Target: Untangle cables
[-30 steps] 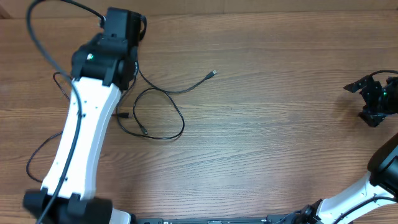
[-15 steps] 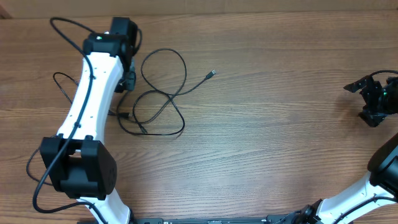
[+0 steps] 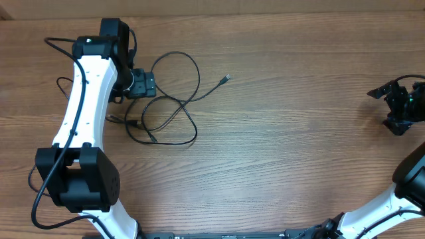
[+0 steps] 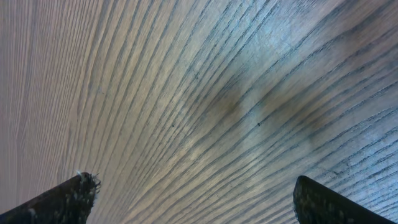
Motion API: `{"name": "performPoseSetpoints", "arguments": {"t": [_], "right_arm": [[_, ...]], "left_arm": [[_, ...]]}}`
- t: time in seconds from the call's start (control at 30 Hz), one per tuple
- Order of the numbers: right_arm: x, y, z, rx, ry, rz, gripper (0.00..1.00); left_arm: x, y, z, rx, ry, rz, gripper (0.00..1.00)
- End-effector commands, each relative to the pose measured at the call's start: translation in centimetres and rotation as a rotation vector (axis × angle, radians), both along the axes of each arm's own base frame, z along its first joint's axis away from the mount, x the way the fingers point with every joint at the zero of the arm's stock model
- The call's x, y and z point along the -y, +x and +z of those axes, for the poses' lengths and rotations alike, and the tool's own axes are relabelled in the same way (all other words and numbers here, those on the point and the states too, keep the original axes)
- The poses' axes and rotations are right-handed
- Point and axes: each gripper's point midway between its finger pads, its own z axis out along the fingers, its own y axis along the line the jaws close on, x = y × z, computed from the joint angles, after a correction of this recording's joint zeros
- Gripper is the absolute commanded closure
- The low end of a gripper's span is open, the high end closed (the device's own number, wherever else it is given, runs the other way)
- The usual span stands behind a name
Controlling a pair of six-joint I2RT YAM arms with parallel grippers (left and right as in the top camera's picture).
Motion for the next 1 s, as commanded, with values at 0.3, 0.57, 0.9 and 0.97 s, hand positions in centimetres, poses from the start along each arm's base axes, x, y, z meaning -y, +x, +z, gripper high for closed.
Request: {"name": "performPoseSetpoints", "arguments": {"t": [0.3,0.57,0.9,0.97], "right_arm": [[0.5,0.6,1.5,0.034,-0.036,0.003,0.0],[0.5,0.6,1.5,0.034,-0.036,0.003,0.0],[0.5,0.6,1.5,0.034,-0.036,0.003,0.0],[0.5,0.6,1.5,0.034,-0.036,0.003,0.0]], "left_arm": [[1.1,-0.1,-0.5,-0.014,-0.067,0.036,0.01],[1.1,-0.1,-0.5,-0.014,-0.067,0.036,0.01],[1.1,-0.5,2.5,0.068,-0.069,0.032,0.0],[1.1,-0.8,4.2,0.118,-0.071,0.032,0.01]]}}
